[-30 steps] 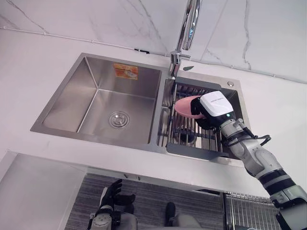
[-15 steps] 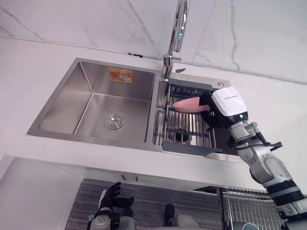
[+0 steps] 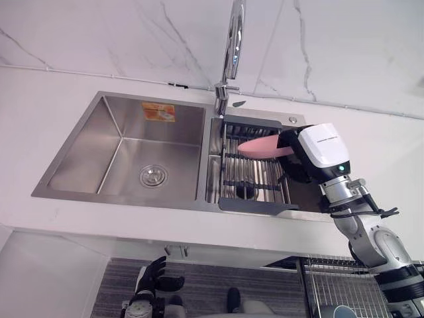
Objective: Walk over to the sink, pick up the cup, carry it to the dishwasher, place the cup inside the dishwasher, then close the dishwasher door
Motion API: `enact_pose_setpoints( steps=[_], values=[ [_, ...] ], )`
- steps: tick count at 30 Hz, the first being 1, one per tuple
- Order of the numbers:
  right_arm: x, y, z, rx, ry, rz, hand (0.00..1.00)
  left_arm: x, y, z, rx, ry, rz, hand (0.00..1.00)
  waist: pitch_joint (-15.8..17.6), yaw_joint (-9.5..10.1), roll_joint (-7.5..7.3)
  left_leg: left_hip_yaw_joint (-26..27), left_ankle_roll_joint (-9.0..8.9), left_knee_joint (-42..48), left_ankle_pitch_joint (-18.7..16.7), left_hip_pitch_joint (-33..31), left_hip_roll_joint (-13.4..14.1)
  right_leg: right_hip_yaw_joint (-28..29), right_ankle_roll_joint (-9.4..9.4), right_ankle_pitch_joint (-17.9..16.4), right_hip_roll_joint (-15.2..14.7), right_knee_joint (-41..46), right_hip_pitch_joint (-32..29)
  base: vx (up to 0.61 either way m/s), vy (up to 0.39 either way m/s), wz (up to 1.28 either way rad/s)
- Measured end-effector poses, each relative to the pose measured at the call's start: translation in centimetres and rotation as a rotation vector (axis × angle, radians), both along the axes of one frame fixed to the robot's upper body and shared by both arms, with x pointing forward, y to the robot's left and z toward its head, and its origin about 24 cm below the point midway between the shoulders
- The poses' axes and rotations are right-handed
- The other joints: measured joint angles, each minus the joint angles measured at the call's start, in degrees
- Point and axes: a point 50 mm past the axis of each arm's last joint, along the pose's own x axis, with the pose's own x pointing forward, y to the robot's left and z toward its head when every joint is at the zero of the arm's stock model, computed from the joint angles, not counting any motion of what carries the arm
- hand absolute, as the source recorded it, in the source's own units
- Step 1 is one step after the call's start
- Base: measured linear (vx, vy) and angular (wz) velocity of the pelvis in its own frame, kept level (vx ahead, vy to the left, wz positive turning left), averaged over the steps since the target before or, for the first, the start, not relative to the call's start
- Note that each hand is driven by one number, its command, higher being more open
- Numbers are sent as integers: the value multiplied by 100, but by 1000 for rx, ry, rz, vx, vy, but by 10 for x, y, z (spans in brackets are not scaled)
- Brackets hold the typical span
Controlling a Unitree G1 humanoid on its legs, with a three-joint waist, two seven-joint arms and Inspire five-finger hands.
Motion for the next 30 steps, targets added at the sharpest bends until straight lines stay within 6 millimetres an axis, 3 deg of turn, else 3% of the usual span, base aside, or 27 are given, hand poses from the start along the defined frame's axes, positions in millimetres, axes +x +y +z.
enact_pose_setpoints(
  steps=[4,11,19,24,30],
  values=[
    [-14,2,11,67,-66,4,30,-4,0,-2,9,25,-10,90,-61,-79,25,107,14,-100,-16,129,43,107,-4,1,41,6,44,-29,-8,-12],
    [-35,5,6,147,-70,10,30,-10,-2,-6,10,65,-24,90,-228,-222,137,333,35,-128,-60,246,85,321,-5,1,80,28,32,-13,0,-17],
    [-52,-18,4,202,-90,-125,30,-8,-6,-7,7,74,-59,90,-255,-273,205,422,26,-112,-112,149,107,412,-5,1,112,34,-112,-4,-3,-6],
    [-53,-22,7,216,-125,-166,30,-8,-9,-8,-9,91,-23,90,-274,-248,378,675,69,690,-529,-326,69,956,5,55,255,244,-608,6,22,-52],
    [-42,-24,0,255,-105,-224,30,-13,-1,-10,-41,125,117,90,-133,-235,339,1499,193,1126,-930,-325,3,1934,149,254,465,563,-1053,-57,58,-91]
  ],
)
